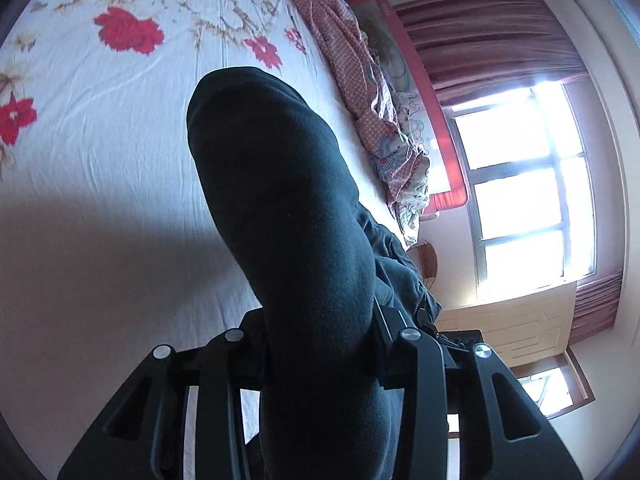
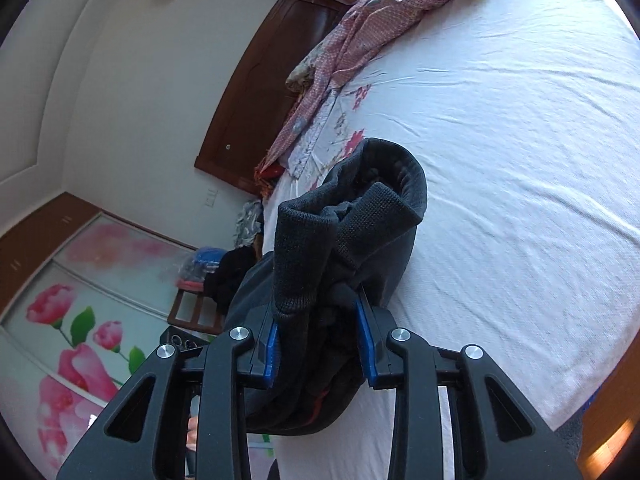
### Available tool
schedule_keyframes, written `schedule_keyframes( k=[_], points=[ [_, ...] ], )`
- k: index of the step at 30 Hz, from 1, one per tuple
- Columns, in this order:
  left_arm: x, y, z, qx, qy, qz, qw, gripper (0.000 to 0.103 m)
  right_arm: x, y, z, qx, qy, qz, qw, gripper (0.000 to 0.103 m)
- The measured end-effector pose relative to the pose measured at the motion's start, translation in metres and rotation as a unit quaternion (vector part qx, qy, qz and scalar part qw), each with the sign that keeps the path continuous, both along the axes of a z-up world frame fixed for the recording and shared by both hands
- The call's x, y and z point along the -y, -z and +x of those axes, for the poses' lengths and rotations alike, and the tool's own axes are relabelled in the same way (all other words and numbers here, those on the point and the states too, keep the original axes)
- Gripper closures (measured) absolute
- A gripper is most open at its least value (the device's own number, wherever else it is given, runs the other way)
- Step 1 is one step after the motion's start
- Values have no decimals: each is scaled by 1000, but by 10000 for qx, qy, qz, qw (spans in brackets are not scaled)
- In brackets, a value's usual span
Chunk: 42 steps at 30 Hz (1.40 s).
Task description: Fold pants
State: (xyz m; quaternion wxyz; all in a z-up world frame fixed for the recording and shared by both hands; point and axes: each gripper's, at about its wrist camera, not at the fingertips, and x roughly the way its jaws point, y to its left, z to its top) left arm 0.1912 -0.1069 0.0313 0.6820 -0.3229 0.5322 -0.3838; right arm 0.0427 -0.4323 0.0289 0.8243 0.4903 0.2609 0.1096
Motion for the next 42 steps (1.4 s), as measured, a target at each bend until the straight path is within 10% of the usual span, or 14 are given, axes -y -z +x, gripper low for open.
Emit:
schedule_keyframes(
  k=[7, 11, 14, 17, 23, 28, 36, 42],
  points=[
    [-91, -30, 30, 572, -374, 330, 9971, 67, -72, 4, 69, 170, -537, -114, 9983, 73],
    [-171, 22, 29, 394, -532, 706, 9953, 65, -127, 60, 99, -315, -920, -174, 9951, 65],
    [-215, 89, 25, -65, -766, 1916, 9785, 56, -151, 121, 103, -1285, -1024, -338, 9858, 40],
    [-250, 105, 1, 29, -1201, 1378, 9831, 50, -144, 109, 78, -960, -884, -307, 9910, 32],
    [-230, 31, -26, 1514, -1467, 2167, 9532, 46, -107, 66, 50, -498, -139, -624, 9967, 32],
    [-187, -15, 5, 2601, -1274, 2190, 9317, 24, -143, 28, 100, 281, -802, -147, 9963, 32],
    [-154, 30, 75, 2198, -1158, 2969, 9220, 25, -191, 70, 178, -646, -811, -302, 9941, 32],
    [-171, 73, 96, 1698, -1366, 3154, 9236, 38, -162, 106, 175, -871, -699, -95, 9937, 84]
  ],
)
